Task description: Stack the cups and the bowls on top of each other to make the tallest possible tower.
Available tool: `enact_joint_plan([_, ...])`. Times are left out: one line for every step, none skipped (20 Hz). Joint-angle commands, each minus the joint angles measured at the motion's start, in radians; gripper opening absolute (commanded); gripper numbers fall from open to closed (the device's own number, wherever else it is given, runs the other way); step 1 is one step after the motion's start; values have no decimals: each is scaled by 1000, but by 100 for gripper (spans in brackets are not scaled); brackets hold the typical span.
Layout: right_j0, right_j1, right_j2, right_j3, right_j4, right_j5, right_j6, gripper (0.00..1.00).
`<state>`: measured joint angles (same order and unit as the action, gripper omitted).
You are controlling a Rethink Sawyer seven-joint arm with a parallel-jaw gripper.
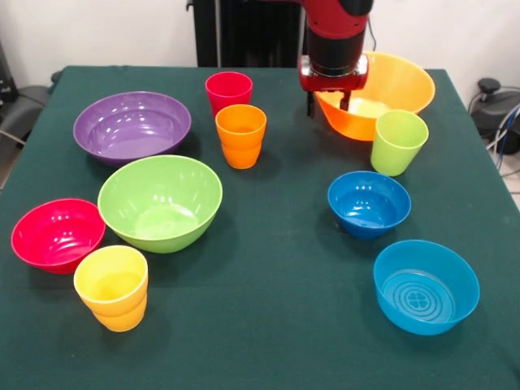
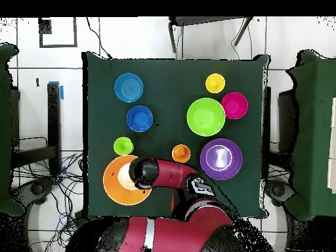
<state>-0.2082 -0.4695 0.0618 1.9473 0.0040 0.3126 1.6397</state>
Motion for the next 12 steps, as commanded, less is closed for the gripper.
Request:
enact_joint_plan([-7,12,92,-81,-39,-40,69,0])
enact_joint_plan([-8,10,91,-79,-36,-42,75,0])
enact_joint_plan([-8,7,90,-76,-32,-44,81,0])
enact_joint_plan([2,-2,78,-74,-28,-43,93,0])
enact_joint_plan([13,-12,66,-67,-17,-28,110,0])
enact_joint_plan([23,-20,55,-67,-15,-11,114,0])
enact_joint_plan([31,-27,49,-71,-12,12,114,0])
enact_joint_plan([38,-34,42,-75,-9,33,116,0])
enact_joint_plan([43,-43,39,-66,-6,39,122,0])
enact_joint_plan([44,-51,35,-68,-8,43,120,0])
enact_joint_plan([37,-57,41,-59,-7,48,117,0])
enact_joint_plan([30,-63,47,-50,-6,53,113,0])
